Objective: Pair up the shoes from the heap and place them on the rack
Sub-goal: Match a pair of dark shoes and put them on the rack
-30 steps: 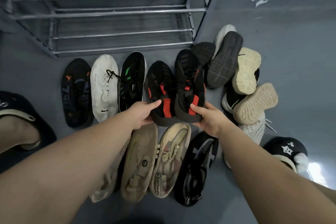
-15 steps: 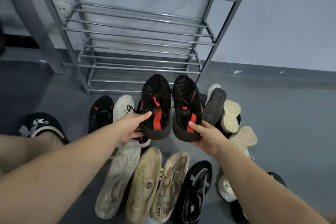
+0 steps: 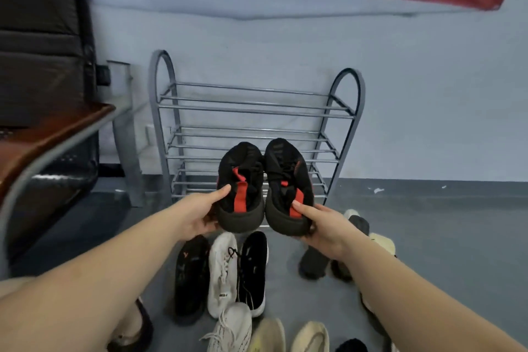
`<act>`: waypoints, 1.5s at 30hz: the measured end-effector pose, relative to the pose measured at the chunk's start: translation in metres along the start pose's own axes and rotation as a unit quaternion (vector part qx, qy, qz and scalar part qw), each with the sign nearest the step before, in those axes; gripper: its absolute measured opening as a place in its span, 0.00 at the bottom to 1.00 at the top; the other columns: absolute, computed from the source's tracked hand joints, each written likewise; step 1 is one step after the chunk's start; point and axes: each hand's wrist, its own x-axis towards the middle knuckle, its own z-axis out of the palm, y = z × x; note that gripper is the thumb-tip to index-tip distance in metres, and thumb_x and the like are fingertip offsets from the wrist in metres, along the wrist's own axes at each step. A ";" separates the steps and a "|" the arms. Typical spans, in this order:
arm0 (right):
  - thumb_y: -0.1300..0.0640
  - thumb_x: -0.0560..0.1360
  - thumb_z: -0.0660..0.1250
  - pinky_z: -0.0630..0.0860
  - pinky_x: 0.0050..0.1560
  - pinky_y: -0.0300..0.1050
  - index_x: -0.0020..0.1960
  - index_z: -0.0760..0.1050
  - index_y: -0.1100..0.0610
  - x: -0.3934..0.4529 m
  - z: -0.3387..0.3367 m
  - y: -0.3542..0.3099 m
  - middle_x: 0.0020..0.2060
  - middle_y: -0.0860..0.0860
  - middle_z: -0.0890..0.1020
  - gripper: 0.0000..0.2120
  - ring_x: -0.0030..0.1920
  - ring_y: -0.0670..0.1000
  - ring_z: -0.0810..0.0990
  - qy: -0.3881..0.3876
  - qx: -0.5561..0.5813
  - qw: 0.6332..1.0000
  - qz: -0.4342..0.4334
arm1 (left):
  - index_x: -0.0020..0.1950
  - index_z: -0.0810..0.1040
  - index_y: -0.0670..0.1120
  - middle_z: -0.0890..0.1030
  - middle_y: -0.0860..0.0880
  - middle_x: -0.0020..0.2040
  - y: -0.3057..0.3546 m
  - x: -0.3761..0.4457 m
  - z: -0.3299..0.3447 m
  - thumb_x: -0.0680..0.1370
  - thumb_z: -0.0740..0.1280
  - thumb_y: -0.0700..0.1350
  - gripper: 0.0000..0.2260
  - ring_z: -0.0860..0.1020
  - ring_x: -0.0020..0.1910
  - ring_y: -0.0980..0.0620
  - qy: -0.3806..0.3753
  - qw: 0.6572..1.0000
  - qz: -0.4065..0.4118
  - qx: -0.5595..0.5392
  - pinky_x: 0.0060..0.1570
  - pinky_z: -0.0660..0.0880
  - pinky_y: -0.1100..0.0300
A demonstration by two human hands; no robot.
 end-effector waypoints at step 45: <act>0.55 0.71 0.74 0.80 0.37 0.50 0.61 0.72 0.62 0.224 0.193 -0.155 0.54 0.58 0.80 0.22 0.53 0.58 0.81 0.057 -0.097 0.987 -0.112 | 0.47 0.76 0.43 0.80 0.42 0.49 0.227 0.153 -0.100 0.78 0.65 0.53 0.13 0.79 0.46 0.44 0.195 0.967 0.164 -0.008 0.38 0.78 0.54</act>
